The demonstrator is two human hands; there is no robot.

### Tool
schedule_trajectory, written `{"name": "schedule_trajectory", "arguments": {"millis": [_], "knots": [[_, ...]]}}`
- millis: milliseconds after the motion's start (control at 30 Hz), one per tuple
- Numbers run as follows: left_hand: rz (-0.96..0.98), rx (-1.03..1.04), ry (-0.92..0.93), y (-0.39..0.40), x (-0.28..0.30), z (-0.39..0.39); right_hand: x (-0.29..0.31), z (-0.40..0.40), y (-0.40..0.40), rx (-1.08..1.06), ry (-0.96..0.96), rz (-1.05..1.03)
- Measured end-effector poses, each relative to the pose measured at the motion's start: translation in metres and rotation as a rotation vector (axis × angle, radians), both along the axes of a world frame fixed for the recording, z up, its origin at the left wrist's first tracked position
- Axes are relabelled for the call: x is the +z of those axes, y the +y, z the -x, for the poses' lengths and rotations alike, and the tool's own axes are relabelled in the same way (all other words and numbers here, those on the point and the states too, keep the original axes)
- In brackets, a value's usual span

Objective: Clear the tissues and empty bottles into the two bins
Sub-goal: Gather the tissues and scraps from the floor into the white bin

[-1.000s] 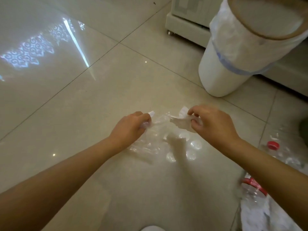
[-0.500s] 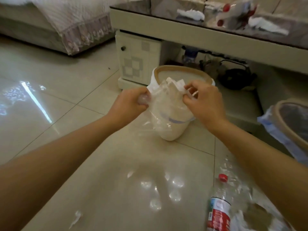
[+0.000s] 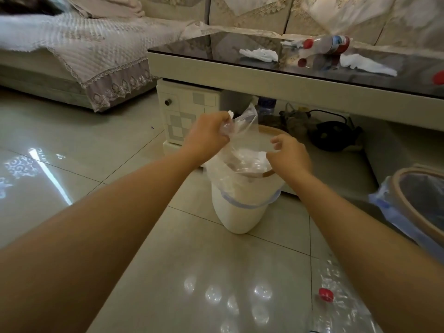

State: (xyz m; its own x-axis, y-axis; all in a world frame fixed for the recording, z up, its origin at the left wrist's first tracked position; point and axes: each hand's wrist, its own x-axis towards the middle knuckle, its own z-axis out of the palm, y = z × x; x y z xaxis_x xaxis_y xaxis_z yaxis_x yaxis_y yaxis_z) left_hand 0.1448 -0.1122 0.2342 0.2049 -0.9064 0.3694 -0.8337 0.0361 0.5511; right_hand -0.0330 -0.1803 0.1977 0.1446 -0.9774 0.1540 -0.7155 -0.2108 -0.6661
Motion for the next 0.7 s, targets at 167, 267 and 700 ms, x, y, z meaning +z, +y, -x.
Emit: {"name": "schedule_trajectory", "arguments": {"millis": [167,267,700], "knots": [[0.047,-0.031,-0.013,-0.037,0.008,0.025,0.005,0.024,0.004,0.003,0.019,0.152],[0.071,-0.036,-0.027,-0.061,0.009,0.038,0.009,0.036,0.003,-0.001,0.044,0.195],[-0.161,-0.071,-0.133,-0.036,-0.053,0.027,0.002,0.038,0.027,0.344,0.258,0.168]]}}
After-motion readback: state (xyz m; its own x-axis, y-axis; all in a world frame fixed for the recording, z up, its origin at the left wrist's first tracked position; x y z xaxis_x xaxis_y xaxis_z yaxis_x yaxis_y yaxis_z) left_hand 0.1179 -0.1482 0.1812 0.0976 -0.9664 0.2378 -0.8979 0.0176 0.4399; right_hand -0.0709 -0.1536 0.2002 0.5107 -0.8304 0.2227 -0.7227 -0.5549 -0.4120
